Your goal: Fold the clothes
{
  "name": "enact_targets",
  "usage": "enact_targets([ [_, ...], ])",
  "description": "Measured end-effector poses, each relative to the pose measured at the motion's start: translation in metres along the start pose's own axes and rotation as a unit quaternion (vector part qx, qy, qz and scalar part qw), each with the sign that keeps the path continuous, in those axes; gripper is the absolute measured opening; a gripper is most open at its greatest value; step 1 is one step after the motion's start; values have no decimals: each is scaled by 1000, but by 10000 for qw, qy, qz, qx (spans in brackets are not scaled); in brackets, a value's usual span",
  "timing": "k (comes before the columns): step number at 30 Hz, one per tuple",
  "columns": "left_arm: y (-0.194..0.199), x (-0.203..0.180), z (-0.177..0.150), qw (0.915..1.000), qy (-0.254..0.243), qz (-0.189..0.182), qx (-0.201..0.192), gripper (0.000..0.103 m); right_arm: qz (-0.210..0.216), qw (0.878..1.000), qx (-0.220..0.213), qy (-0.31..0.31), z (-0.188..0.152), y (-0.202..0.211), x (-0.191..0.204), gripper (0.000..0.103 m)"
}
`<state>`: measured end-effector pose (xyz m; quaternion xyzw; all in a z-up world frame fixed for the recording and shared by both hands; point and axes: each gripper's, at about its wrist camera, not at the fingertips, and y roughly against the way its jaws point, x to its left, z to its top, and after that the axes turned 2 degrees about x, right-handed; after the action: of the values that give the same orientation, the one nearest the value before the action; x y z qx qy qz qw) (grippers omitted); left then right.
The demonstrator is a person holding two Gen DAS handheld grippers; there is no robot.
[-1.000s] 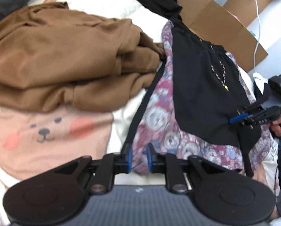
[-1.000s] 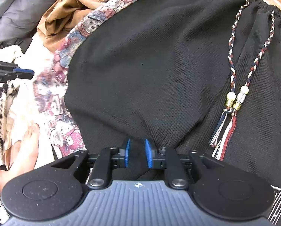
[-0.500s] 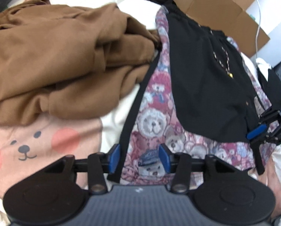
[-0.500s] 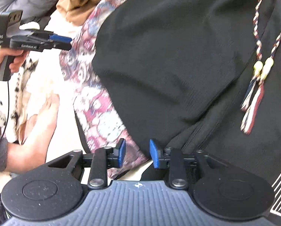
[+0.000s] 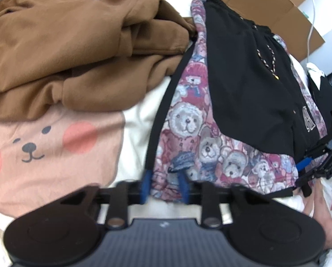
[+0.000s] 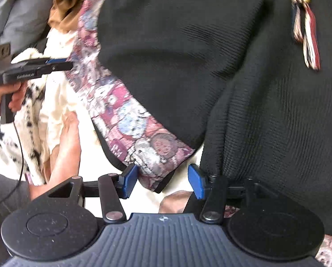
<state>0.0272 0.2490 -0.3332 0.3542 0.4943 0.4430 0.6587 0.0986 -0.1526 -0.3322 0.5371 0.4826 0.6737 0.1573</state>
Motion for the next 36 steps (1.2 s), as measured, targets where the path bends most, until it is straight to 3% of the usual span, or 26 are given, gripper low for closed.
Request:
enact_targets([
  [2,2,1,1,10000,-21,-78,-34,9,-13,10000,-52,80,0,-2,2,50],
  [4,5,3,3,9998,58,-182,-83,8,-50,9999,-92,128,0,-2,2,25],
  [5,8,4,4,9997,90,-203,-129,8,-43,9998,-102,150,0,-2,2,20],
  [9,17,5,8,9995,136,-211,-167,8,121,9994,-109,308,-3,7,1,10],
  [13,18,2,12,9995,118,-261,-128,8,219,9985,-27,509,-5,16,4,9],
  [21,16,8,12,9991,203,-352,75,8,351,9974,367,510,-4,6,0,11],
  [23,16,9,14,9991,130,-360,155,8,321,9974,435,482,-2,5,1,20],
  [25,17,12,15,9996,117,-213,134,9,303,9978,411,422,0,10,-2,43],
  [27,18,18,16,9994,243,-233,114,9,349,9987,270,259,1,17,-7,50],
  [32,14,16,18,9995,74,-196,248,9,374,9993,-10,-63,3,24,-22,51],
  [36,10,14,22,9989,-220,88,416,10,371,9993,6,-81,7,16,-22,51],
])
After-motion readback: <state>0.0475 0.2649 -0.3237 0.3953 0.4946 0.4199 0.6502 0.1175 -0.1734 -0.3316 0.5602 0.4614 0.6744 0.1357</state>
